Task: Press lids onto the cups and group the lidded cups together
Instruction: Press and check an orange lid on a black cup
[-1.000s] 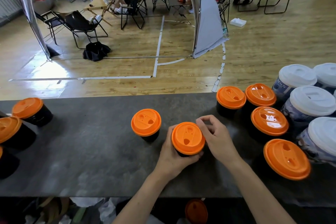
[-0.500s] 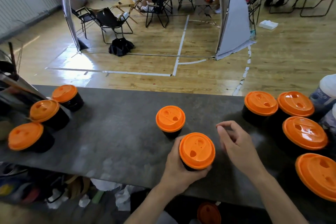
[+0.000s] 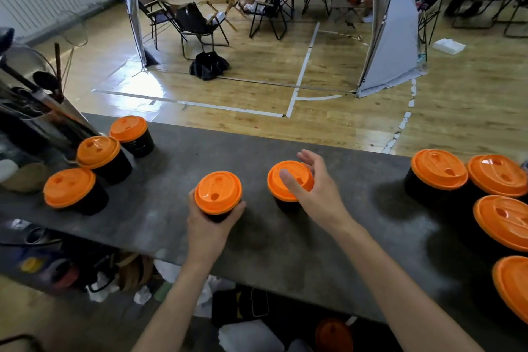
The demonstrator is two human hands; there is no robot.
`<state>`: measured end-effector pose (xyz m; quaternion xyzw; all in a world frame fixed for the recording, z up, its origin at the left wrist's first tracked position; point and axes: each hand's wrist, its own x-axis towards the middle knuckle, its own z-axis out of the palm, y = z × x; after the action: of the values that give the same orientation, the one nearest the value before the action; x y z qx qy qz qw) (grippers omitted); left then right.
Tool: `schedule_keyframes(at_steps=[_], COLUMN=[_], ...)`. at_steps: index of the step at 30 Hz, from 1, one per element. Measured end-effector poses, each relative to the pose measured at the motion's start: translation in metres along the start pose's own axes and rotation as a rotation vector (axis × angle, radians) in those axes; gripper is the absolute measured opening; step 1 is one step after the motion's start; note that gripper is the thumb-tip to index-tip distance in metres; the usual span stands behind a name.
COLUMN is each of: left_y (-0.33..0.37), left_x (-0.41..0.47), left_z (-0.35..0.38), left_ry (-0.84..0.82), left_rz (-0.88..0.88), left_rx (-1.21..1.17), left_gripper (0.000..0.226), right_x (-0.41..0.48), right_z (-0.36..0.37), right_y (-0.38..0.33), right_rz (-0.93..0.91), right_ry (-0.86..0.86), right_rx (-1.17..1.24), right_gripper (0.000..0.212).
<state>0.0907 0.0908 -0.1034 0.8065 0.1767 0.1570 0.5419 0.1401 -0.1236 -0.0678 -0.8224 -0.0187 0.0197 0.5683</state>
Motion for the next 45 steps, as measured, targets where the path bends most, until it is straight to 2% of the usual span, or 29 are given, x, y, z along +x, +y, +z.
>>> schedule_keyframes(at_steps=[3,7,10,12,15,17,19,21,23,26,27,29,32,33,37,40,45], left_y=[-0.002,-0.008,-0.015,-0.023,-0.029,-0.028,-0.022,-0.01,0.004,0.026,0.031,0.034,0.031,0.029,0.026,0.032,0.044], left_x=[0.011,0.01,-0.005,-0.021,-0.039,-0.042,-0.046,-0.053,-0.059,-0.058,-0.056,-0.052,-0.054,-0.055,-0.055,-0.043,-0.03], left_z=[0.01,0.008,0.001,-0.001,-0.001,0.0,0.005,0.013,0.029,0.061,0.071,0.086,0.096,0.097,0.098,0.098,0.107], left_ry=[0.002,-0.006,0.026,0.095,0.176,0.167,0.094,-0.056,-0.262,-0.504,-0.531,-0.524,-0.508,-0.517,-0.535,-0.552,-0.61], left_rz=[-0.003,-0.006,-0.022,-0.023,0.052,0.112,0.169,0.244,0.305,0.263,0.229,0.18,0.222,0.23,0.248,0.239,0.213], left_rx=[0.003,0.024,-0.05,-0.127,-0.133,-0.135,-0.132,-0.135,-0.154,-0.247,-0.285,-0.347,-0.358,-0.367,-0.372,-0.387,-0.398], left_gripper=[0.081,0.099,0.107,0.091,0.049,0.04,0.033,0.015,0.025,0.04,0.041,0.042,0.04,0.04,0.037,0.027,0.027], right_x=[0.003,-0.004,-0.014,-0.023,-0.033,-0.038,-0.041,-0.047,-0.055,-0.066,-0.068,-0.071,-0.075,-0.075,-0.074,-0.069,-0.066], right_z=[0.003,-0.006,-0.014,-0.016,-0.016,-0.014,-0.013,-0.013,-0.013,-0.013,-0.013,-0.017,-0.025,-0.027,-0.03,-0.038,-0.042], right_y=[-0.003,0.004,0.016,0.022,0.028,0.029,0.031,0.033,0.037,0.04,0.041,0.045,0.058,0.062,0.069,0.068,0.07], right_rz=[-0.003,-0.024,-0.032,-0.038,-0.045,-0.056,-0.054,-0.053,-0.069,-0.107,-0.117,-0.131,-0.144,-0.144,-0.14,-0.157,-0.197], right_ry=[-0.055,-0.054,-0.05,-0.043,-0.014,0.003,0.043,0.093,0.137,0.157,0.138,0.068,0.005,0.016,0.099,0.071,0.051], right_rx=[-0.082,-0.074,-0.041,-0.005,0.037,0.051,0.05,0.067,0.089,0.141,0.155,0.147,0.059,0.029,-0.017,-0.048,-0.055], right_gripper=[0.071,0.058,0.052,0.055,0.065,0.064,0.062,0.06,0.059,0.053,0.057,0.076,0.108,0.113,0.091,0.077,0.077])
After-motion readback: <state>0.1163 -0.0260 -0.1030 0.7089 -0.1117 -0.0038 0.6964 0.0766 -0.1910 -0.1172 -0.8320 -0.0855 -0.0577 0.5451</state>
